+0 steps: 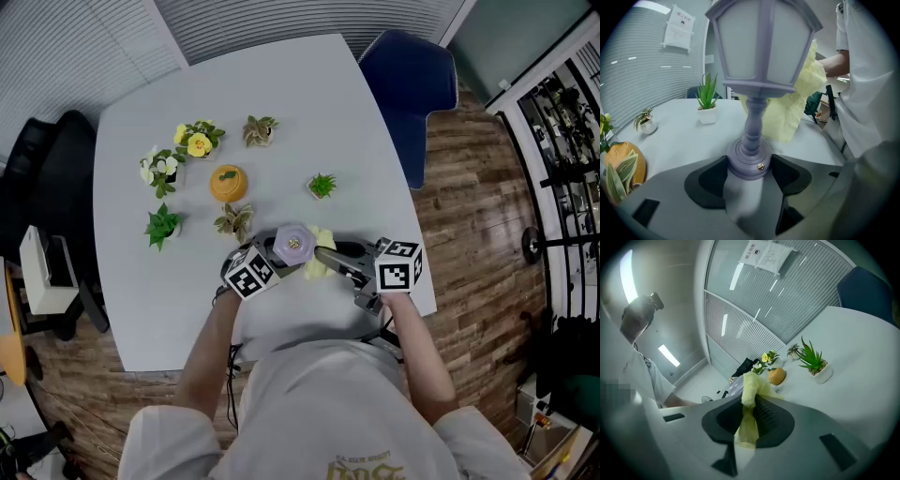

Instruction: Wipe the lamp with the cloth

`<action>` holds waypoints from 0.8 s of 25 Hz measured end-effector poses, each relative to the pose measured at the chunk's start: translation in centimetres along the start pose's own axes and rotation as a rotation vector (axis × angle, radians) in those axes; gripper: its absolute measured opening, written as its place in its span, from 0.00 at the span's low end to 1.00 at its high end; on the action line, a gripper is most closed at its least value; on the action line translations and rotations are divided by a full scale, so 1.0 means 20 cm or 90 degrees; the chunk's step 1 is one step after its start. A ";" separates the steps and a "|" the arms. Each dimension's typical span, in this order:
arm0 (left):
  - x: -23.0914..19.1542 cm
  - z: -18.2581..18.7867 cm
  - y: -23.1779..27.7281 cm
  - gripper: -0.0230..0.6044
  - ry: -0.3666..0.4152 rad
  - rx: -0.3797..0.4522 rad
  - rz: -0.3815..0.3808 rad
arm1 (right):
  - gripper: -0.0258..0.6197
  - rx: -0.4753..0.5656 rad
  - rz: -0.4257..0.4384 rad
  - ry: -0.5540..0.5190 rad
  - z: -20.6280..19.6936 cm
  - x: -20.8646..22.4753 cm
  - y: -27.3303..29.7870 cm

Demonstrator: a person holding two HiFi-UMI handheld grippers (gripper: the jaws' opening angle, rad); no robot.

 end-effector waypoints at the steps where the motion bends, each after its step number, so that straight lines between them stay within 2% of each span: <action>1: 0.00 0.00 0.00 0.52 0.000 0.000 0.000 | 0.13 0.002 0.006 0.005 0.00 0.00 0.00; 11: 0.00 0.01 0.00 0.52 -0.005 0.002 0.004 | 0.13 0.006 0.018 0.009 0.00 -0.01 0.01; 20: 0.00 0.02 0.00 0.52 -0.006 0.002 0.006 | 0.13 -0.020 -0.009 0.002 -0.02 0.02 0.04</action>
Point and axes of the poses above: the fingertips, and each gripper's own axes: y forward along the fingers, x to its right, z out of its top, the point moved 3 cm from there along -y, backward along the fingers, and after that the axes turned 8 degrees about -z, right-handed, at the moved point
